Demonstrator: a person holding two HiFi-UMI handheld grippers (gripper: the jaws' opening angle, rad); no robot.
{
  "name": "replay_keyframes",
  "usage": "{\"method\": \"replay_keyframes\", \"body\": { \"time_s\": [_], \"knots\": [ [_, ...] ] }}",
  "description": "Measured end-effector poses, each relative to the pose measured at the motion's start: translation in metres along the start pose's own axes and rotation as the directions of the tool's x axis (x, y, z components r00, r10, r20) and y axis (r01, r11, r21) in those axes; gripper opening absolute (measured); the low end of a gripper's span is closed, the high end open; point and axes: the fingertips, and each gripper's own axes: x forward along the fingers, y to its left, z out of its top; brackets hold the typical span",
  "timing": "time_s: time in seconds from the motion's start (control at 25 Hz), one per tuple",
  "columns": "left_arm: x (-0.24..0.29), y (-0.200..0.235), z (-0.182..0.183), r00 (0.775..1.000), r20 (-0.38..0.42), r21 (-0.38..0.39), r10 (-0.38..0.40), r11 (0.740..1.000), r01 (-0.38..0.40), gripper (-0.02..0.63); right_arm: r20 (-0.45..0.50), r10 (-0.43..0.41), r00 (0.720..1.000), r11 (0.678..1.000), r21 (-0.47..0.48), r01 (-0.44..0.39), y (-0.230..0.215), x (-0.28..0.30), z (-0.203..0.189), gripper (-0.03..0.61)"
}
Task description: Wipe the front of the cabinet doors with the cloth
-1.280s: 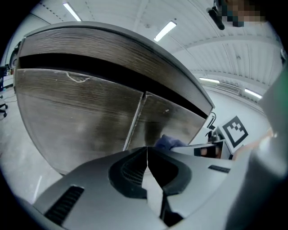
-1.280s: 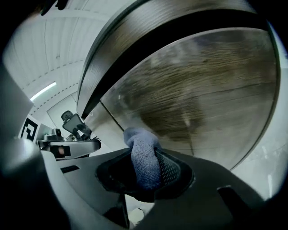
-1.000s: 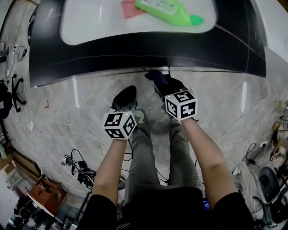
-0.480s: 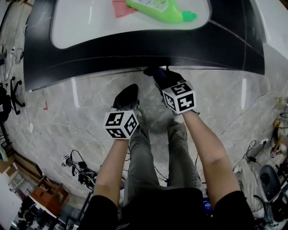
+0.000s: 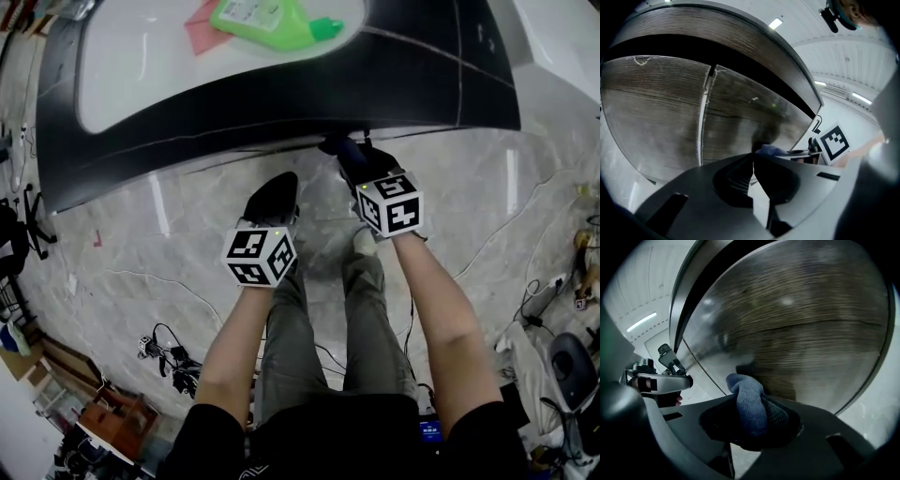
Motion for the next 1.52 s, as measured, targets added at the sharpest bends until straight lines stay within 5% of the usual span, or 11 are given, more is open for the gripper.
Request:
{"method": "replay_keyframes", "body": {
  "time_s": [0.84,1.32,1.52],
  "knots": [
    [0.056,-0.111,-0.018,0.989,-0.085,0.1,-0.122,0.986,0.13,0.011,0.068,-0.15,0.986,0.979,0.15,0.139,-0.106,-0.091,-0.031,0.12],
    [0.027,-0.123,-0.005,0.986,-0.099,0.194,-0.132,0.97,0.149,0.011,0.113,-0.167,0.98,0.966,0.217,0.139,-0.083,-0.129,-0.027,0.12],
    [0.004,-0.113,0.004,0.991,-0.084,0.16,-0.104,0.98,0.116,0.011,0.143,-0.171,0.975,0.961,0.243,0.132,-0.063,-0.141,-0.016,0.12]
  ]
}}
